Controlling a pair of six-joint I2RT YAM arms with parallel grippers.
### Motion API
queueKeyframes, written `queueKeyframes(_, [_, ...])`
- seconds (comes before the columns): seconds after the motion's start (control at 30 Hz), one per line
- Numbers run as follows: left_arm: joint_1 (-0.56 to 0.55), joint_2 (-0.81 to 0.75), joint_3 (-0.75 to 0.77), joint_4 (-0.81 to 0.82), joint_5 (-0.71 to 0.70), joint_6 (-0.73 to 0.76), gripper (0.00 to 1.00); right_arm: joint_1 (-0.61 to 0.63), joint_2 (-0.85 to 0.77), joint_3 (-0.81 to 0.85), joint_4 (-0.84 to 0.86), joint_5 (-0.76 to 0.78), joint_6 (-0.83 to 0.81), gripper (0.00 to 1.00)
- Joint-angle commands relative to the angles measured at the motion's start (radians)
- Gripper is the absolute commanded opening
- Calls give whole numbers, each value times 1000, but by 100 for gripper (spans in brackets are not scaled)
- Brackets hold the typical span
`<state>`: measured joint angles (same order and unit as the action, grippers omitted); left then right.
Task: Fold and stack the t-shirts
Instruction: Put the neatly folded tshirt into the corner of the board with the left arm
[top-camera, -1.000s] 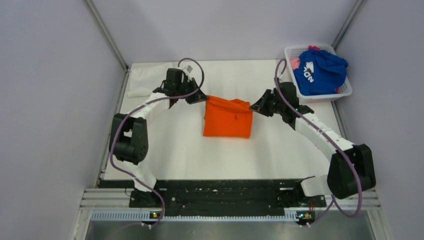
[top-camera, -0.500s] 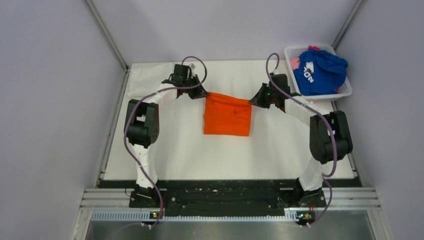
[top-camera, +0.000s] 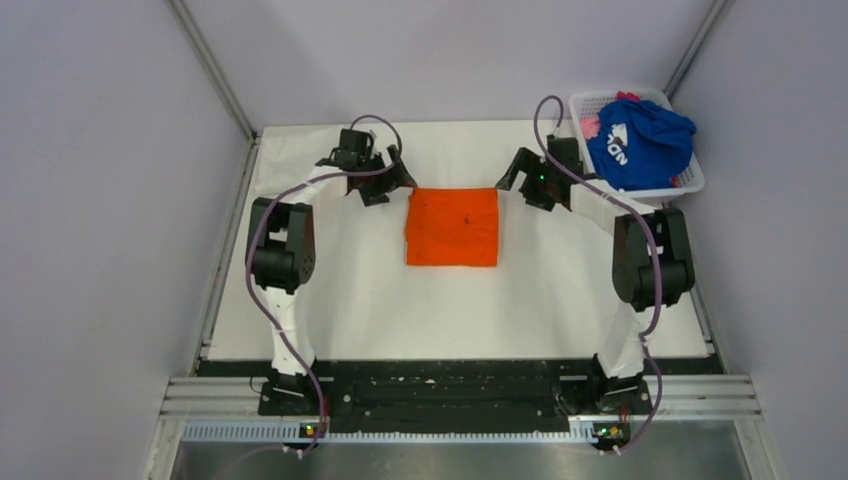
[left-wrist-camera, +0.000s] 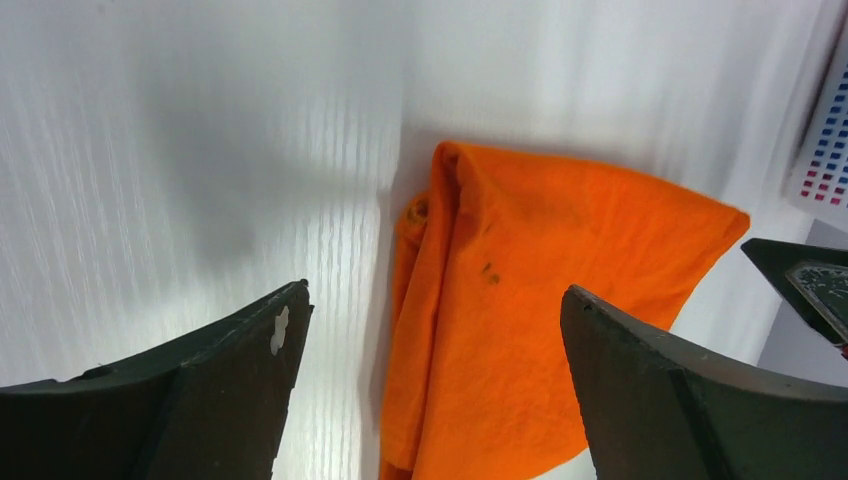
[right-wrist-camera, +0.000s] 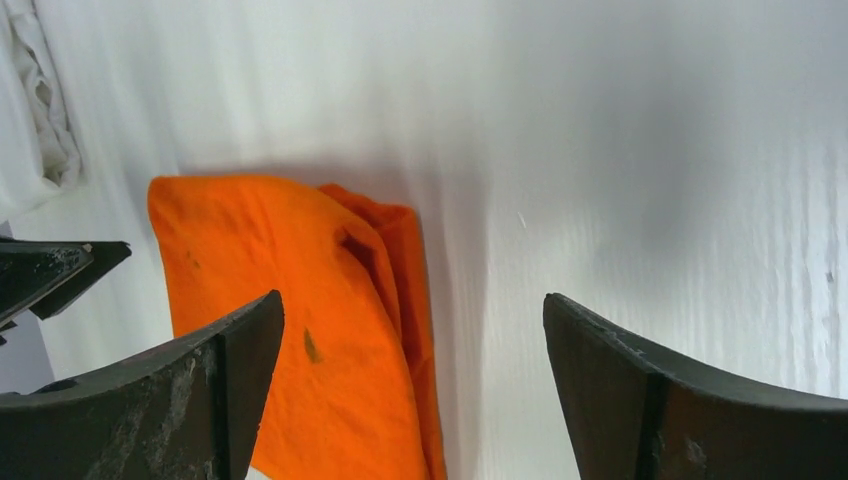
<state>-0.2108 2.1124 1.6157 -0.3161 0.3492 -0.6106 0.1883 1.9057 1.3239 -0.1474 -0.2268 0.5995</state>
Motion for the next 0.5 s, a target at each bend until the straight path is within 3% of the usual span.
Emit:
queueKeyframes(0.0, [-9,-112,-110,4,20,33,99,-3,-186,-130,30,46,-15,99])
queueKeyframes(0.27, [-69,-51,-122,-38,10,81,99,-3,-486,-430,94,-5,30,99])
queueKeyframes(0.47, [-115,21,-79,-135,-49,96,82,-3,-640,-560,77,53,40,99])
